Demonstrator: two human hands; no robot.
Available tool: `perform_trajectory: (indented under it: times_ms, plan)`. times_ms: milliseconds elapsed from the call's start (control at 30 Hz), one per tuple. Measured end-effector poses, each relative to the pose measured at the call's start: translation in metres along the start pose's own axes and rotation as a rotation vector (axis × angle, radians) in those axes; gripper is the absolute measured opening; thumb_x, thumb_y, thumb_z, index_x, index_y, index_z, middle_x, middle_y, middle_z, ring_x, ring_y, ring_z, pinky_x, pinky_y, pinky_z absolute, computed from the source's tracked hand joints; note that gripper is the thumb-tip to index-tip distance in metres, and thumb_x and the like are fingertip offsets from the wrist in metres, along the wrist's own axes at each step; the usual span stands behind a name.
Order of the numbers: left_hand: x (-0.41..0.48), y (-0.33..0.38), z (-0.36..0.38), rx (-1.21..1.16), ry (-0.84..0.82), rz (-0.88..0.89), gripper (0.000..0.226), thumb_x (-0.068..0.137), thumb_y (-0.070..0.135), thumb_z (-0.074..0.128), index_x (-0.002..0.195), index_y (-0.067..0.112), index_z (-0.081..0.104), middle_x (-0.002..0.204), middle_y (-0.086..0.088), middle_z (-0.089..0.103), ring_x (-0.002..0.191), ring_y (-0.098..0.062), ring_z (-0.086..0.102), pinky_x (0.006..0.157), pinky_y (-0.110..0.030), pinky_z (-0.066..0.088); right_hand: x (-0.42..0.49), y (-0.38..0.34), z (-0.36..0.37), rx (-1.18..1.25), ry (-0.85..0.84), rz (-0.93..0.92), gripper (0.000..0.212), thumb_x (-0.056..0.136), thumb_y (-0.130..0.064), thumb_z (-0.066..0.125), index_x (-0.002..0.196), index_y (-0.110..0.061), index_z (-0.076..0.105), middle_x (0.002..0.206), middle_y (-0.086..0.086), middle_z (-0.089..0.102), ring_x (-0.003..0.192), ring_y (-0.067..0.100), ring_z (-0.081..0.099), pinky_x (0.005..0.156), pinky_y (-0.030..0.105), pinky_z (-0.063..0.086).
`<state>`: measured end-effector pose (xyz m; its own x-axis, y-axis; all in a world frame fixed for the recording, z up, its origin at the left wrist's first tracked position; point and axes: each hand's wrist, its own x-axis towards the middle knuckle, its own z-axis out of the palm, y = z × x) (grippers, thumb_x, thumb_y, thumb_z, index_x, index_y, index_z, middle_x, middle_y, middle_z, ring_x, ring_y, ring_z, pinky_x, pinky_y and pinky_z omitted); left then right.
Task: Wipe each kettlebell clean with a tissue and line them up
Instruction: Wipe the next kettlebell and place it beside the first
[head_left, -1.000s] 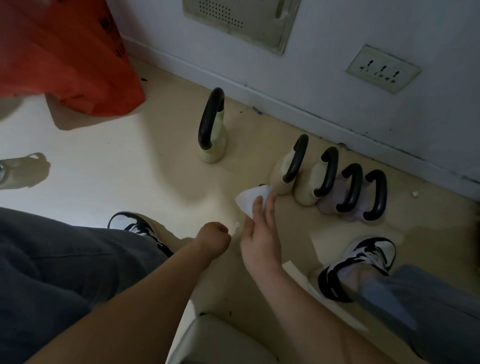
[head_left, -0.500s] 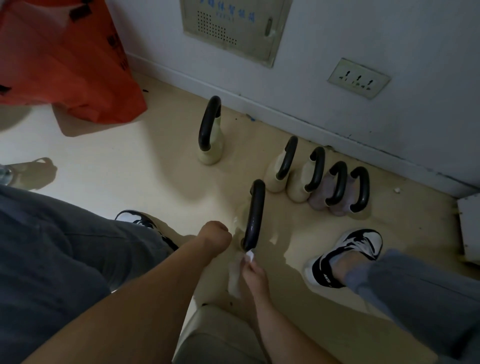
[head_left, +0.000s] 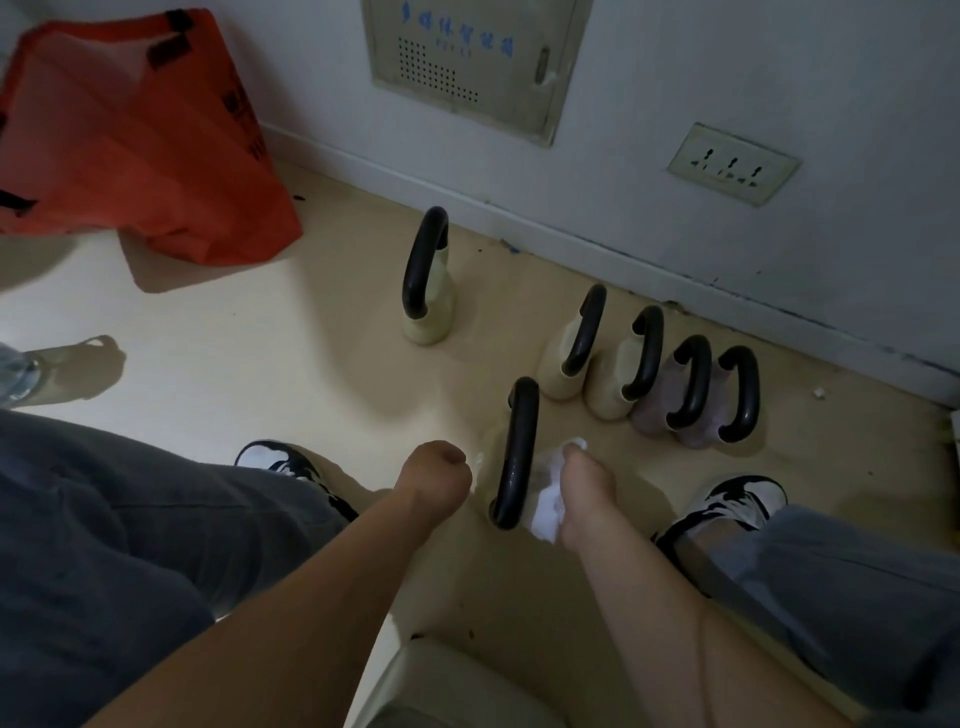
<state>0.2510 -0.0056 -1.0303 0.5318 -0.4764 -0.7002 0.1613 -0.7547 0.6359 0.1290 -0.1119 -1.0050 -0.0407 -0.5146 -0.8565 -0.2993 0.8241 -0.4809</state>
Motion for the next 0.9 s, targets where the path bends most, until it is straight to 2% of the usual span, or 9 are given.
perform_trajectory:
  times_ms: [67,167,233,300,433,533,667,767,900]
  plan:
    - [0.003,0.003,0.0,-0.015,0.008,0.01,0.033,0.088,0.013,0.049,0.114,0.009,0.068,0.103,-0.014,0.069,0.102,-0.031,0.067,0.083,-0.034,0.054,0.0,-0.007,0.009,0.013,-0.117,0.062,0.048,0.104,-0.046,0.045,0.13,-0.009,0.063,0.119,0.015,0.074,0.104,0.029,0.07,0.101,0.037,0.05]
    - [0.004,0.013,0.0,-0.087,-0.006,-0.005,0.021,0.087,0.011,0.051,0.09,0.003,0.07,0.084,-0.012,0.066,0.078,-0.024,0.063,0.069,-0.031,0.048,0.007,-0.021,0.019,-0.061,-0.22,0.014,0.046,0.102,-0.034,0.046,0.089,-0.004,0.079,0.08,0.014,0.076,0.075,0.027,0.074,0.082,0.036,0.057]
    - [0.003,0.022,0.002,-0.169,-0.063,-0.032,0.017,0.086,0.016,0.057,0.089,0.006,0.071,0.089,-0.011,0.07,0.082,-0.022,0.065,0.073,-0.034,0.053,0.01,-0.026,0.022,-0.055,-0.246,0.057,0.055,0.097,-0.044,0.047,0.073,-0.007,0.081,0.076,0.013,0.076,0.079,0.029,0.074,0.089,0.038,0.057]
    - [0.0,0.034,0.005,-0.276,-0.156,-0.06,0.015,0.085,0.019,0.06,0.091,0.01,0.07,0.096,-0.011,0.071,0.09,-0.024,0.068,0.082,-0.038,0.057,0.014,-0.03,0.023,-0.009,-0.272,0.093,0.062,0.098,-0.052,0.041,0.076,-0.006,0.077,0.079,0.013,0.075,0.085,0.032,0.071,0.092,0.039,0.055]
    - [-0.002,0.052,0.018,-0.371,-0.232,-0.084,0.016,0.075,0.011,0.058,0.065,0.01,0.072,0.069,-0.011,0.065,0.069,-0.026,0.064,0.082,-0.051,0.055,0.023,-0.03,0.029,0.091,-0.3,0.107,0.045,0.093,-0.045,0.044,0.074,-0.012,0.068,0.069,0.006,0.066,0.068,0.024,0.063,0.067,0.031,0.051]
    - [-0.002,0.057,0.027,-0.27,-0.088,-0.093,0.024,0.083,0.021,0.058,0.075,0.004,0.073,0.076,-0.014,0.072,0.076,-0.032,0.071,0.079,-0.054,0.057,0.025,-0.029,0.038,0.057,-0.293,0.094,0.033,0.082,-0.041,0.052,0.071,-0.015,0.07,0.067,0.006,0.064,0.072,0.027,0.062,0.069,0.032,0.05]
    - [0.007,0.068,0.024,-0.474,-0.026,-0.284,0.025,0.096,0.02,0.058,0.09,0.003,0.076,0.086,-0.018,0.076,0.082,-0.033,0.073,0.067,-0.038,0.059,0.025,-0.036,0.052,0.038,-0.333,0.095,0.025,0.081,-0.031,0.051,0.072,-0.015,0.068,0.07,0.007,0.062,0.068,0.027,0.059,0.066,0.033,0.047]
    - [0.025,0.082,0.009,-0.52,-0.007,-0.309,0.024,0.096,0.017,0.058,0.093,0.0,0.075,0.083,-0.019,0.074,0.075,-0.032,0.071,0.055,-0.029,0.054,0.026,-0.054,0.067,0.08,-0.427,0.076,0.025,0.081,-0.028,0.047,0.063,-0.015,0.059,0.064,0.005,0.052,0.057,0.021,0.051,0.058,0.032,0.039]
    - [0.053,0.111,0.0,-0.5,0.005,-0.289,0.03,0.096,0.025,0.063,0.09,-0.002,0.073,0.076,-0.016,0.071,0.067,-0.028,0.066,0.056,-0.028,0.051,0.036,-0.083,0.082,0.137,-0.426,0.064,0.026,0.084,-0.028,0.046,0.071,-0.012,0.062,0.063,0.006,0.052,0.057,0.021,0.05,0.058,0.031,0.038]
